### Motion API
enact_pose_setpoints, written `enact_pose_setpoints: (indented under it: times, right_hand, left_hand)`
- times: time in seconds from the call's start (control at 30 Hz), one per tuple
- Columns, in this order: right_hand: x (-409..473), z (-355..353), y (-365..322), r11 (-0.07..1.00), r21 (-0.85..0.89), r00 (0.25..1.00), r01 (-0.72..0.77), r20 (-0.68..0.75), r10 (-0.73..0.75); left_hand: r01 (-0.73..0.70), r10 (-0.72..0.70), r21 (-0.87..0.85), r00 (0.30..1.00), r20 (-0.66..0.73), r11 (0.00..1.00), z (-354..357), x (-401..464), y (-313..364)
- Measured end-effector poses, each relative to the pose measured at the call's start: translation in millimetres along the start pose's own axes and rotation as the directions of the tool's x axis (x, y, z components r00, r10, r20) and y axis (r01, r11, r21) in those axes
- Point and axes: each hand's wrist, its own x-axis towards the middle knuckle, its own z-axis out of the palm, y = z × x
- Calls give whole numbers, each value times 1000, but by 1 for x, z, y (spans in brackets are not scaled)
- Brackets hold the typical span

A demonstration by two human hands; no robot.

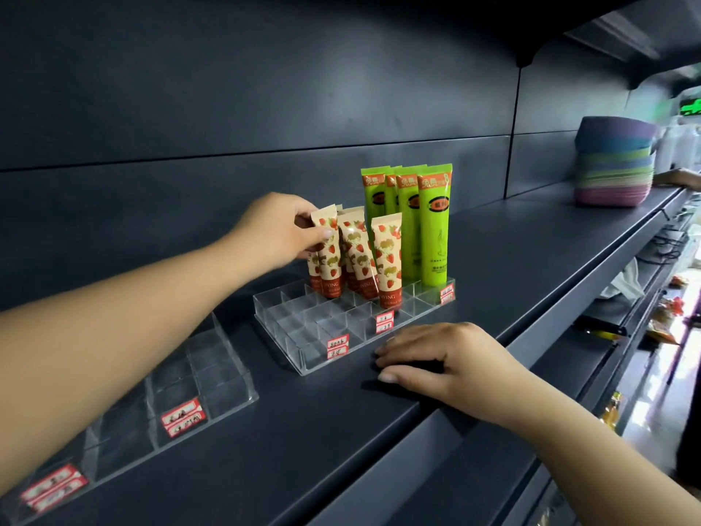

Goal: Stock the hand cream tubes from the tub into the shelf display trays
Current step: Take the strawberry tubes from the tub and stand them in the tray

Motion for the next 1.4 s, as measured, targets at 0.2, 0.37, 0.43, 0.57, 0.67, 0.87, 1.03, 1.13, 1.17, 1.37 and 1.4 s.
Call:
enact_pose_setpoints:
  times: [0.2, 0.37, 0.43, 0.57, 0.67, 0.87, 1.03, 1.13, 1.17, 1.37, 1.4]
  right_hand:
    - [-1, 0, 2, 1000, 19, 1000, -5, -23, 5]
    - [-2, 1, 3, 1000, 3, 999, -30, -27, 30]
    - [-2, 1, 2, 999, -1, 999, -43, -32, 43]
    - [-2, -1, -1, 998, -6, 998, -67, -14, 67]
    - [-2, -2, -2, 997, -14, 997, -79, -6, 78]
    - [-1, -3, -3, 994, 22, 994, -107, 8, 107]
    - [-1, -4, -4, 993, 12, 993, -120, 14, 120]
    - [-1, -5, -6, 992, 15, 992, -123, 18, 123]
    - [-1, -5, -6, 992, 13, 992, -124, 16, 124]
    - [-1, -4, -7, 986, 9, 986, -168, 14, 167]
    - [-1, -4, -7, 985, 9, 985, -172, 19, 172]
  left_hand:
    - [-21, 19, 74, 999, 40, 997, 10, 1, -1]
    - [48, -47, -34, 998, 42, 998, 12, 2, -1]
    - [70, -68, -55, 997, 40, 996, 12, 2, -2]
    - [144, -136, -142, 989, 65, 979, 15, 2, -5]
    - [182, -170, -186, 982, 78, 966, 19, 2, -7]
    - [198, -193, -190, 980, 44, 962, 20, 4, -11]
    - [207, -204, -174, 978, 38, 963, 19, 4, -11]
    - [204, -202, -159, 979, 33, 966, 20, 2, -9]
    - [206, -203, -154, 979, 33, 966, 20, 2, -9]
    - [274, -275, -146, 961, 16, 950, 16, -9, -5]
    - [296, -298, -166, 955, 13, 941, 13, -12, -3]
